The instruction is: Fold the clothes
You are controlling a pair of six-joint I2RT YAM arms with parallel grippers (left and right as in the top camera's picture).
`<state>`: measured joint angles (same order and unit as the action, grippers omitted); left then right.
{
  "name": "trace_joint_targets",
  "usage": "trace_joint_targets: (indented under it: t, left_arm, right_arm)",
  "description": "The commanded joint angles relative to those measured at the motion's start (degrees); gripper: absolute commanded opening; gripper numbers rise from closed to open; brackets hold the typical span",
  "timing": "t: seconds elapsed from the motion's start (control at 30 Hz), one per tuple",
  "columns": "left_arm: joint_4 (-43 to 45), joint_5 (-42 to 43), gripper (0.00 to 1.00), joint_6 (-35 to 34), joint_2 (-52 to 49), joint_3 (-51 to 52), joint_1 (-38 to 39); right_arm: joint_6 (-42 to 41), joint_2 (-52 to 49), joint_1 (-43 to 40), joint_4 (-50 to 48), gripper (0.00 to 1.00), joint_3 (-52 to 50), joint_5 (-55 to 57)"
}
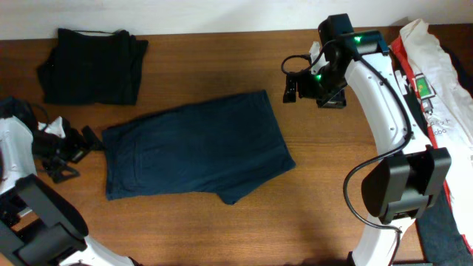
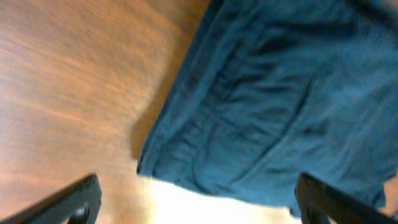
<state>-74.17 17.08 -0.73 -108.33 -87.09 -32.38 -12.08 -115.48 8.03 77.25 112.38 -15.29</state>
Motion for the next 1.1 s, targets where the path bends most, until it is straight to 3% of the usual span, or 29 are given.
trace_joint_targets:
  t: [0.0,0.2,0.33,0.4,0.5,0.53,0.63,0.77,0.87,1.0,1.03,1.07]
  left_arm:
    - [6.73,6.45,0.99,4.94,0.22,8.11,-0.85]
    - [16.41,7.56,0.99,15.52,-2.40,12.44,-0.79]
    - [18.32,8.09,0.99,17.16,-8.41,12.44,-0.79]
    - [18.40,12.74,0.98,18.56,-10.71,12.44,-0.79]
    - [18.40,15.30,0.89,18.64,-12.24,12.48,-0.26]
    - [18.43,15.30,0.82,18.64,-12.92,12.50,0.50]
    - [18.86,15.28,0.73,18.60,-13.92,12.59,2.86]
    - [19.71,12.92,0.01,15.78,-13.92,12.57,4.11]
    - [17.79,1.14,0.01,7.50,-13.90,10.78,2.08]
    - [5.11,-4.90,0.00,5.20,-13.90,-1.53,-0.15]
    - [1.46,-4.90,0.01,4.76,-13.90,-5.99,-0.02]
    - [-2.43,-4.61,0.01,4.59,-13.90,-11.04,0.33]
  right_arm:
    - [-0.44,-0.09,0.26,-1.27,0.99,0.09,0.94]
    - [-0.42,-0.09,0.26,-2.01,0.99,0.09,0.94]
    - [-0.44,-0.09,0.26,-1.57,0.99,0.09,0.94]
    - [-0.44,-0.09,0.26,-1.60,0.99,0.09,0.94]
    - [-0.44,-0.09,0.26,-1.66,0.99,0.09,0.94]
    - [-0.44,-0.09,0.26,-1.77,0.99,0.09,0.94]
    - [-0.44,-0.09,0.26,-2.36,0.99,0.09,0.94]
    - [-0.44,-0.09,0.26,-2.71,0.99,0.09,0.94]
    - [-0.44,-0.09,0.26,-2.69,0.99,0.09,0.92]
    - [-0.46,-0.09,0.26,-2.62,0.99,0.09,-0.81]
    - [-0.46,-0.09,0.28,-2.62,0.96,0.09,-1.27]
    - [-0.46,-0.09,0.35,-2.64,0.86,0.09,-1.25]
